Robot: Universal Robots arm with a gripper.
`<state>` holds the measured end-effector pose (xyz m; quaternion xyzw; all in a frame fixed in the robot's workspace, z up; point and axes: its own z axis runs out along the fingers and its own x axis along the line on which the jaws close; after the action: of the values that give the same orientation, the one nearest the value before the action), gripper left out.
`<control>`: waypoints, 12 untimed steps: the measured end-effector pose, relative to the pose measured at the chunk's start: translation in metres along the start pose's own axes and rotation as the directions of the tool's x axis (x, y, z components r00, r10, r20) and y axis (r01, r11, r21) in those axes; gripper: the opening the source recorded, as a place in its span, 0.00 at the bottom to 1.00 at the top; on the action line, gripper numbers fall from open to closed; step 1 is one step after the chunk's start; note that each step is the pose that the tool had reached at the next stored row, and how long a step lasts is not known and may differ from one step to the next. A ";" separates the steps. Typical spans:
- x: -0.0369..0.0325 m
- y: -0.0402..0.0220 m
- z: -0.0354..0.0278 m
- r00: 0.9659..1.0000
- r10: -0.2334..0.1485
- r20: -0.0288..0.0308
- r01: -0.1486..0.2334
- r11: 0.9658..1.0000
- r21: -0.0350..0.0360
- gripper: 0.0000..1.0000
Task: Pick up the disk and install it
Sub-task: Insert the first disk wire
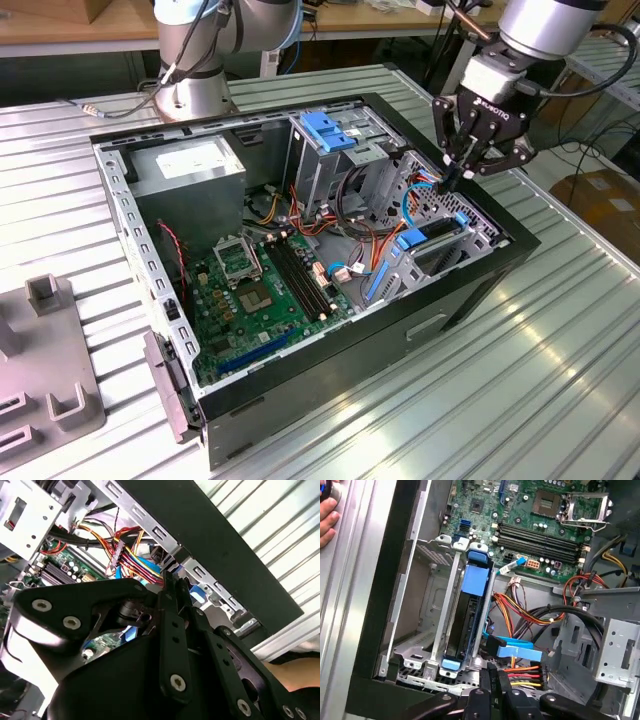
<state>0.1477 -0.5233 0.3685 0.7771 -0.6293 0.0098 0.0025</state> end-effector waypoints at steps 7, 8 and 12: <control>-0.0021 0.0098 0.0001 1.000 0.009 0.000 -0.009 1.000 0.000 0.18; -0.0021 0.0099 0.0005 1.000 0.026 0.000 -0.026 1.000 0.000 0.18; -0.0021 0.0099 0.0013 0.997 0.074 -0.002 -0.074 0.997 -0.001 0.18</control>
<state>0.1376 -0.5234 0.3671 0.7533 -0.6576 0.0100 0.0033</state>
